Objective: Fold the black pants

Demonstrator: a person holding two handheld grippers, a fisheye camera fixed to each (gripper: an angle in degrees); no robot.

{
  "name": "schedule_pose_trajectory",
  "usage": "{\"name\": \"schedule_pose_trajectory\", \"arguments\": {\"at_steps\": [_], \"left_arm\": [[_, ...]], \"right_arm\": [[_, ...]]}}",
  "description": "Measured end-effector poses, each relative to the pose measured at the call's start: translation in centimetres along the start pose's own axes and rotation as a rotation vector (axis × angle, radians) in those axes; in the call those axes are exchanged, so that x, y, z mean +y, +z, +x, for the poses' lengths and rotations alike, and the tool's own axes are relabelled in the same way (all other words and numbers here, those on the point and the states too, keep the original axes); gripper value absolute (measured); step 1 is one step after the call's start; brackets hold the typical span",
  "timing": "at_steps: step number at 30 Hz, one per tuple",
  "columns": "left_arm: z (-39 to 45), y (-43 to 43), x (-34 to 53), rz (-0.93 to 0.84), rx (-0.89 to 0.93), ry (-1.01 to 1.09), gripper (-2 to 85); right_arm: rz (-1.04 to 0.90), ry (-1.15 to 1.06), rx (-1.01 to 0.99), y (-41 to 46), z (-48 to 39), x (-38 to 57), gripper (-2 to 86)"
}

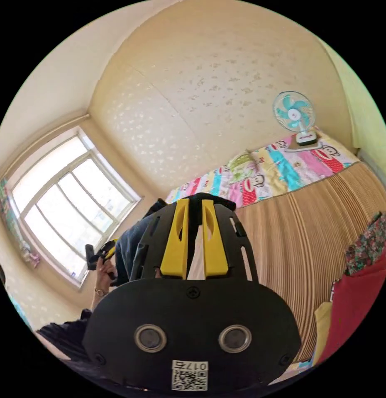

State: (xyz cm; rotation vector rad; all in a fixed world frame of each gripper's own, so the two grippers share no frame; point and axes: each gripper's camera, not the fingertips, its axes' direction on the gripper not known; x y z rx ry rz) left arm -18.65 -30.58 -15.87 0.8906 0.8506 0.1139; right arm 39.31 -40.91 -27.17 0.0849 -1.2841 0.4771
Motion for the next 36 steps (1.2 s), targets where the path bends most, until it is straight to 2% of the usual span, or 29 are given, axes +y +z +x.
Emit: {"name": "schedule_pose_trajectory", "arguments": {"at_steps": [2, 6, 8, 10, 12, 14, 16, 17, 18, 20, 21, 23, 24, 26, 28, 30, 32, 34, 36], "left_arm": [[-2.7, 1.5, -0.8, -0.071, -0.1, -0.053, 10.4], [-6.7, 4.7, 7.7, -0.254, -0.022, -0.005, 12.5], [-7.8, 7.1, 13.5, -0.367, 0.017, 0.012, 13.3], [-7.5, 10.2, 21.0, -0.502, 0.121, 0.078, 13.6], [-6.2, 12.2, 25.3, -0.577, 0.127, 0.169, 13.8], [-4.2, 13.7, 28.8, -0.611, 0.132, 0.284, 13.9], [-1.8, 17.0, 33.4, -0.781, 0.132, 0.4, 11.5], [-1.6, 18.1, 34.6, -0.842, 0.081, 0.392, 10.4], [-1.9, 19.0, 36.2, -0.886, -0.064, 0.362, 7.8], [-1.5, 17.2, 36.4, -0.832, -0.024, 0.388, 5.6], [-1.7, 15.7, 35.9, -0.851, 0.059, 0.361, 4.9], [-2.8, 11.7, 34.2, -0.799, 0.317, 0.233, 4.2], [-4.1, 8.4, 33.0, -0.725, 0.52, 0.12, 3.8], [-6.6, 3.8, 32.0, -0.646, 0.609, -0.016, 3.7], [-9.8, -1.8, 32.4, -0.566, 0.542, -0.057, 4.0], [-13.1, -4.5, 34.0, -0.552, 0.423, -0.127, 4.6], [-16.8, -5.9, 36.6, -0.602, 0.262, -0.212, 5.7], [-20.7, -7.6, 40.5, -0.675, 0.034, -0.286, 6.8], [-21.8, -8.9, 42.6, -0.691, -0.046, -0.293, 7.3]], "right_arm": [[-0.098, 0.105, 0.039, 1.2, 4.0, -0.5, 9.4], [-0.146, 0.063, -0.026, 1.1, 6.9, 6.3, 10.2], [-0.249, 0.078, -0.005, 2.6, 9.0, 13.2, 11.6], [-0.304, 0.108, 0.011, 3.8, 10.3, 18.5, 13.1], [-0.33, 0.152, -0.005, 4.7, 11.1, 23.1, 14.1], [-0.345, 0.247, -0.094, 5.9, 11.6, 27.6, 16.1], [-0.299, 0.323, -0.183, 6.4, 11.5, 29.8, 17.0], [-0.296, 0.346, -0.182, 7.0, 11.4, 30.6, 17.0], [-0.308, 0.351, -0.155, 7.4, 11.4, 30.8, 16.2], [-0.404, 0.299, -0.019, 8.2, 11.7, 30.0, 9.8], [-0.428, 0.291, -0.034, 7.9, 12.0, 29.4, 7.4], [-0.37, 0.294, -0.364, 3.5, 13.9, 27.1, 4.7], [-0.336, 0.298, -0.457, 2.0, 14.5, 26.8, 4.4], [-0.221, 0.358, -0.691, -3.7, 18.1, 26.7, 4.0], [-0.16, 0.411, -0.707, -7.8, 21.7, 27.9, 4.1], [-0.143, 0.478, -0.517, -11.6, 25.3, 29.9, 4.6], [-0.19, 0.573, -0.236, -15.6, 28.6, 33.1, 6.8], [-0.199, 0.584, -0.188, -17.9, 29.8, 35.3, 9.2], [-0.201, 0.577, -0.162, -19.5, 30.1, 37.0, 11.4]]}}
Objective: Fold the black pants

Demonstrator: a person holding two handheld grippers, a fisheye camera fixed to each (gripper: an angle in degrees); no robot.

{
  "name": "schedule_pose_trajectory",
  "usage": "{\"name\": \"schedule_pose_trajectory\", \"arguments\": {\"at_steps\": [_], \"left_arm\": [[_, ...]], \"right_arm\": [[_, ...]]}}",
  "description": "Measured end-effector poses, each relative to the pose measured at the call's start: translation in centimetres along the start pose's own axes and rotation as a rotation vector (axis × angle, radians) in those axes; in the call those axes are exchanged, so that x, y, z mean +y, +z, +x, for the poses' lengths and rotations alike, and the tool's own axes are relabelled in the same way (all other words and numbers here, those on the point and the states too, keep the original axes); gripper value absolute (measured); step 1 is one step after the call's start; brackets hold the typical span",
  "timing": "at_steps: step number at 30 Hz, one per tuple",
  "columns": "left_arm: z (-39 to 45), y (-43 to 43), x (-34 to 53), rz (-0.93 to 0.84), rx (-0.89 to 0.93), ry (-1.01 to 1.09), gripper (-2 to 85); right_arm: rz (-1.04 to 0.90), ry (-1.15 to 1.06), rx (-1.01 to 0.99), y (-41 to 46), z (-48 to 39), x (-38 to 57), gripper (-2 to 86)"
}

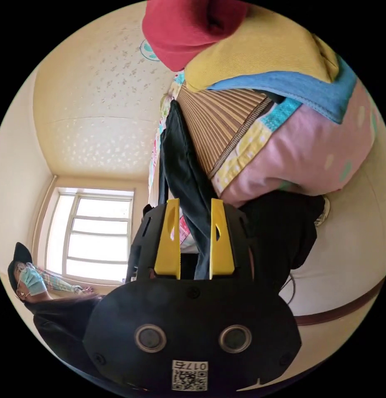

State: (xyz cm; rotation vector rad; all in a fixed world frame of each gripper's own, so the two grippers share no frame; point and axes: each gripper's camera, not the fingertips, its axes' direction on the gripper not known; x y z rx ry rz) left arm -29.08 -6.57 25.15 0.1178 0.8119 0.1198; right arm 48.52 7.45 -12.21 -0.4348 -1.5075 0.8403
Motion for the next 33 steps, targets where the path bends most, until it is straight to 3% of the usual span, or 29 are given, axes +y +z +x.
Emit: {"name": "schedule_pose_trajectory", "arguments": {"at_steps": [4, 9, 11, 16, 19, 25, 29, 31, 33], "left_arm": [[1.1, -0.6, 1.9, 0.077, -0.078, 0.044, 8.3], [9.6, 0.9, -0.4, 0.041, 0.054, 0.309, 8.3], [13.6, 2.4, -0.9, -0.002, 0.094, 0.393, 8.4], [26.2, 5.8, 0.3, -0.135, 0.164, 0.633, 14.2], [31.0, 7.8, 0.9, -0.194, 0.114, 0.688, 17.4], [30.8, 13.6, 0.8, -0.382, -0.093, 0.644, 14.7], [27.7, 12.4, 1.1, -0.361, -0.056, 0.596, 5.7], [26.1, 10.4, 1.0, -0.334, 0.005, 0.575, 4.0], [25.1, 8.8, 0.7, -0.315, 0.051, 0.559, 3.9]], "right_arm": [[-0.089, -0.089, 0.122, -0.1, -0.3, 1.9, 13.8], [-0.273, -0.159, 0.182, 1.0, -0.4, 3.4, 7.5], [-0.421, -0.202, 0.104, 1.8, -1.0, 5.4, 4.9], [-0.345, -0.354, -0.24, -0.5, -5.3, 9.0, 3.5], [-0.394, -0.462, -0.268, 1.1, -9.0, 10.5, 3.2], [-0.592, -0.58, -0.348, 9.0, -12.8, 11.8, 3.0], [-0.895, -0.659, -0.275, 13.7, -12.1, 10.6, 3.4], [-0.943, -0.66, -0.314, 14.2, -11.9, 7.7, 4.0], [-0.854, -0.628, -0.271, 14.3, -11.8, 2.7, 4.9]]}}
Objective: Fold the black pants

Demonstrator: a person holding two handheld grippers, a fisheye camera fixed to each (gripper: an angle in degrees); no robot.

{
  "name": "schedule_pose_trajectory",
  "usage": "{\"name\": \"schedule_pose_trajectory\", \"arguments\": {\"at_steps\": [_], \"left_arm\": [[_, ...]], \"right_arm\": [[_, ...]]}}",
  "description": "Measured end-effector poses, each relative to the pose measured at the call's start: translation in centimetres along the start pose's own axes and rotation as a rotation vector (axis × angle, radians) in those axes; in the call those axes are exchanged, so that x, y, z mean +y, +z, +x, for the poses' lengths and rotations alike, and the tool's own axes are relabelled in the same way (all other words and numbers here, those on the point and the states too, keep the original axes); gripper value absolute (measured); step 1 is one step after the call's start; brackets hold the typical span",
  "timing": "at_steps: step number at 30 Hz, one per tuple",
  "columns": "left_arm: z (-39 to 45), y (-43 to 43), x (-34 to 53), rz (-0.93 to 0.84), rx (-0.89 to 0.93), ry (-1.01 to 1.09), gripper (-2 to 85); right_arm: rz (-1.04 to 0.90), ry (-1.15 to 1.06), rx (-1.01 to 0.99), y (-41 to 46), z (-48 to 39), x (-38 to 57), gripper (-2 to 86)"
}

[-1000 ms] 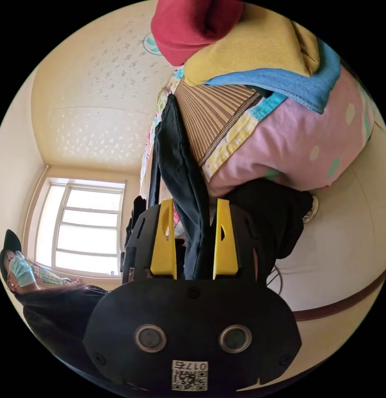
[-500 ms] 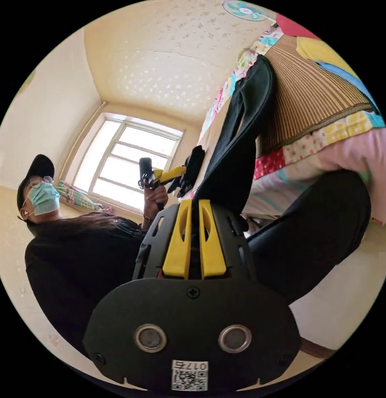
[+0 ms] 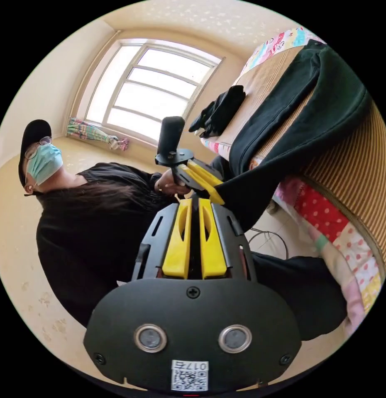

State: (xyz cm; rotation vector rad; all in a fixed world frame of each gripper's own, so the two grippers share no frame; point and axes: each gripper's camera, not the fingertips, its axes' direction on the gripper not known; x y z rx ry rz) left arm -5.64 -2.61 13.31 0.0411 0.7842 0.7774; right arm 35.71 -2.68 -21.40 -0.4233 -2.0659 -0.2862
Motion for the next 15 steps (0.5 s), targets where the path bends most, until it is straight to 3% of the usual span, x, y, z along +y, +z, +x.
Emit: {"name": "schedule_pose_trajectory", "arguments": {"at_steps": [4, 6, 11, 15], "left_arm": [[-2.1, -3.7, 0.3, 0.035, 0.106, -0.029, 3.6], [-2.9, -5.3, 0.1, 0.049, 0.163, -0.036, 3.6], [-5.5, -10.2, -0.6, 0.108, 0.336, -0.031, 3.6], [-10.2, -15.3, 0.8, 0.247, 0.48, -0.064, 3.2]], "right_arm": [[0.273, 0.281, 0.362, -9.2, 8.6, -9.1, 13.7], [0.407, 0.379, 0.398, -12.2, 14.1, -12.9, 14.5], [0.603, 0.577, 0.427, -14.3, 27.6, -21.6, 9.5], [0.816, 0.566, 0.557, -13.9, 25.8, -26.4, 4.4]]}}
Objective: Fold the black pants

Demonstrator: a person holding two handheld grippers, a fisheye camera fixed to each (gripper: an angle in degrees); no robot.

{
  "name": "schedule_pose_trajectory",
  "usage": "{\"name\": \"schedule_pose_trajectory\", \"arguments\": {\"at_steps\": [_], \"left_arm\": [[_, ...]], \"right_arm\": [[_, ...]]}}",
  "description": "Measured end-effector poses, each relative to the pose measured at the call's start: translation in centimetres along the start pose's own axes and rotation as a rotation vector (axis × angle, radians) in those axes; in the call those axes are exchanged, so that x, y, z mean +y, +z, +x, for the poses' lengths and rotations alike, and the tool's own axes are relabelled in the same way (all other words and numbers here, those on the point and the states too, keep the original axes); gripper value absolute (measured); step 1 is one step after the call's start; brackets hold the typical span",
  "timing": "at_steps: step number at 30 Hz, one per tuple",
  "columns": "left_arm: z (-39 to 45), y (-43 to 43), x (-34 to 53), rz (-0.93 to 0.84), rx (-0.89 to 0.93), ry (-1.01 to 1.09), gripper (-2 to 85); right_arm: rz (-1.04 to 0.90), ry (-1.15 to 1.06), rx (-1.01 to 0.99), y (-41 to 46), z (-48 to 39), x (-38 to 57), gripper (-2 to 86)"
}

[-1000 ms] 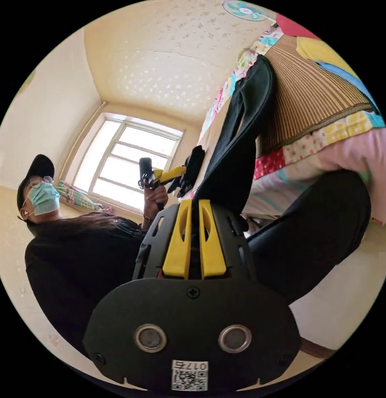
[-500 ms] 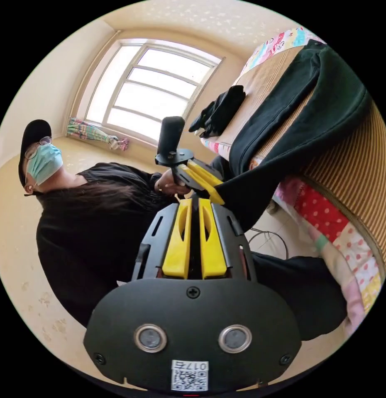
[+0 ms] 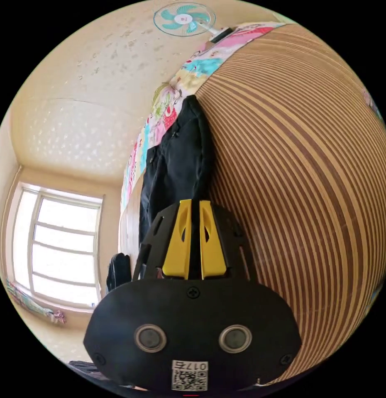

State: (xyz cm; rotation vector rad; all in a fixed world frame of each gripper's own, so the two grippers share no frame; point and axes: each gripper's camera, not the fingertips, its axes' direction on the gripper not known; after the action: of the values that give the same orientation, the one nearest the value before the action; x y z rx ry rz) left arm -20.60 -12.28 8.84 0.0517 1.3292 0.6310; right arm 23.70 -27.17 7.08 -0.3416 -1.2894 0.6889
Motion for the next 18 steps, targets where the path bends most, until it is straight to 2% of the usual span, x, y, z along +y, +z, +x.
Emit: {"name": "schedule_pose_trajectory", "arguments": {"at_steps": [2, 4, 6, 8, 11, 13, 14, 15, 18], "left_arm": [[-1.3, -3.8, 1.0, 0.114, -0.003, -0.011, 2.9], [-3.5, -8.4, 3.0, 0.254, -0.013, -0.063, 2.9], [-5.7, -11.4, 4.7, 0.37, 0.068, -0.128, 3.2], [-7.6, -13.9, 6.3, 0.467, 0.113, -0.185, 3.5], [-8.9, -17.2, 8.1, 0.513, -0.1, -0.28, 4.4], [-8.8, -18.8, 9.2, 0.503, -0.27, -0.321, 5.2], [-8.8, -19.1, 9.3, 0.5, -0.293, -0.322, 5.3], [-8.7, -19.5, 9.5, 0.498, -0.321, -0.315, 5.4], [-8.6, -19.9, 8.4, 0.502, -0.368, -0.263, 6.0]], "right_arm": [[0.167, -0.206, 0.027, 0.3, -9.2, 0.8, 3.8], [0.191, -0.306, 0.021, 2.5, -15.7, 1.6, 3.8], [0.124, -0.363, -0.017, 6.6, -20.6, 1.9, 4.3], [-0.042, -0.412, -0.093, 14.6, -23.8, 2.3, 5.8], [-0.239, -0.354, -0.156, 21.3, -23.2, 4.5, 7.5], [-0.175, -0.355, -0.269, 19.7, -22.0, 7.9, 7.5], [-0.157, -0.385, -0.299, 18.1, -21.1, 10.5, 7.1], [-0.157, -0.398, -0.292, 17.3, -20.5, 11.9, 7.2], [-0.16, -0.396, -0.11, 12.9, -16.2, 19.6, 8.6]]}}
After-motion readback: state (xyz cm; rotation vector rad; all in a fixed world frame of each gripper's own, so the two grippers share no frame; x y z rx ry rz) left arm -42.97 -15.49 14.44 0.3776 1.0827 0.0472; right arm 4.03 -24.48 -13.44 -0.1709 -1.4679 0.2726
